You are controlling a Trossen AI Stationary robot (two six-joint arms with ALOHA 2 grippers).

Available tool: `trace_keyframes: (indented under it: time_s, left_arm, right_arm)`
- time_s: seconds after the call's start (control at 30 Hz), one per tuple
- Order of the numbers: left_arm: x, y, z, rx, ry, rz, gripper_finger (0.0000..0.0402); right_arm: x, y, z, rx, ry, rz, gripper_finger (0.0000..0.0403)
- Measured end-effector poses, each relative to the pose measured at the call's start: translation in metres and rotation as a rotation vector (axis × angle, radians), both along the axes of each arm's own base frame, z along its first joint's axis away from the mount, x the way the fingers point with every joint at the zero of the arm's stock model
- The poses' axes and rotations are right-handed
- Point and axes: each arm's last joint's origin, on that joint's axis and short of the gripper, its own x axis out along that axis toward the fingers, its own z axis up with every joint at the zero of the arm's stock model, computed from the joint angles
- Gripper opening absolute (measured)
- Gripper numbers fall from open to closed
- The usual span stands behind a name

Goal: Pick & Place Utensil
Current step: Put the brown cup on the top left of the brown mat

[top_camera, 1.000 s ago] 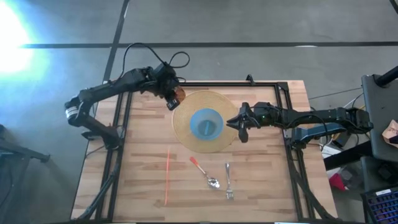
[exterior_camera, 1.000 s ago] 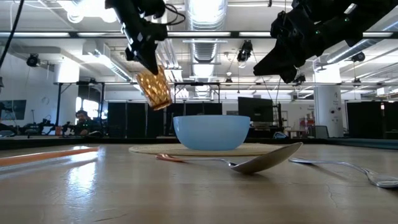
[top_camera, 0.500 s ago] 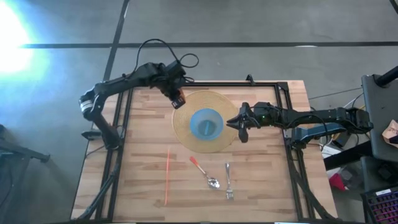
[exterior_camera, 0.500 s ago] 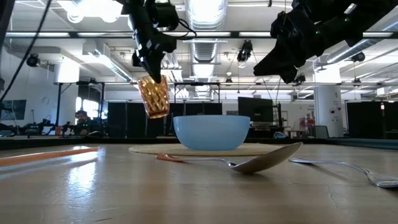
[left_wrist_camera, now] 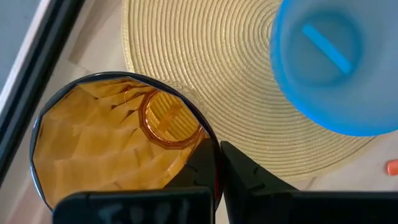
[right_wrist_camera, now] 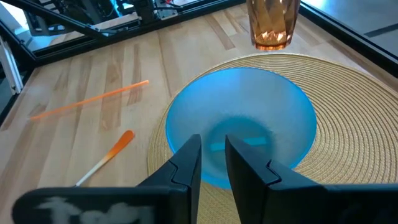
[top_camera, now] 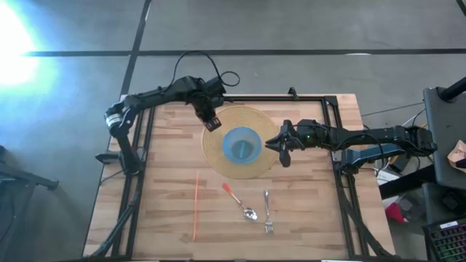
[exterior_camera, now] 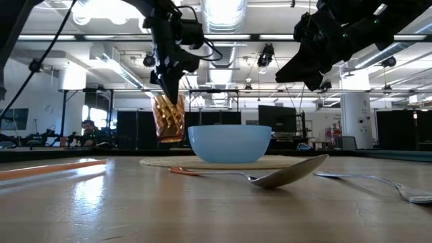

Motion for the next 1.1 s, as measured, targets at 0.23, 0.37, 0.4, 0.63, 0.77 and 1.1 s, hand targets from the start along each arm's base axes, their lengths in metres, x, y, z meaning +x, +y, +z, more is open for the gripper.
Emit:
trace_keyframes:
  time_s: [0.23, 0.37, 0.4, 0.63, 0.77, 1.1]
  left_arm:
    - [0.013, -0.002, -0.018, -0.020, 0.041, -0.033, 0.0010]
    - [0.019, -0.004, -0.025, -0.022, 0.056, -0.063, 0.0008]
    - [0.020, -0.005, -0.026, -0.019, 0.054, -0.072, 0.0006]
    - [0.026, -0.011, -0.027, -0.006, 0.045, -0.118, 0.0011]
    - [0.028, -0.015, -0.027, 0.008, 0.050, -0.181, 0.0007]
    - [0.028, -0.021, -0.028, 0.024, 0.085, -0.274, 0.0017]
  right_arm:
    - [0.000, 0.000, 0.000, 0.001, 0.000, 0.000, 0.0080]
    - [0.000, 0.000, 0.000, 0.001, 0.000, 0.000, 0.0074]
    - [0.000, 0.000, 0.000, 0.001, 0.000, 0.000, 0.0072]
    - [0.000, 0.000, 0.000, 0.000, 0.001, 0.000, 0.0061]
    - [0.000, 0.000, 0.000, 0.000, 0.001, 0.000, 0.0059]
    - [0.000, 0.000, 0.000, 0.000, 0.001, 0.000, 0.0071]
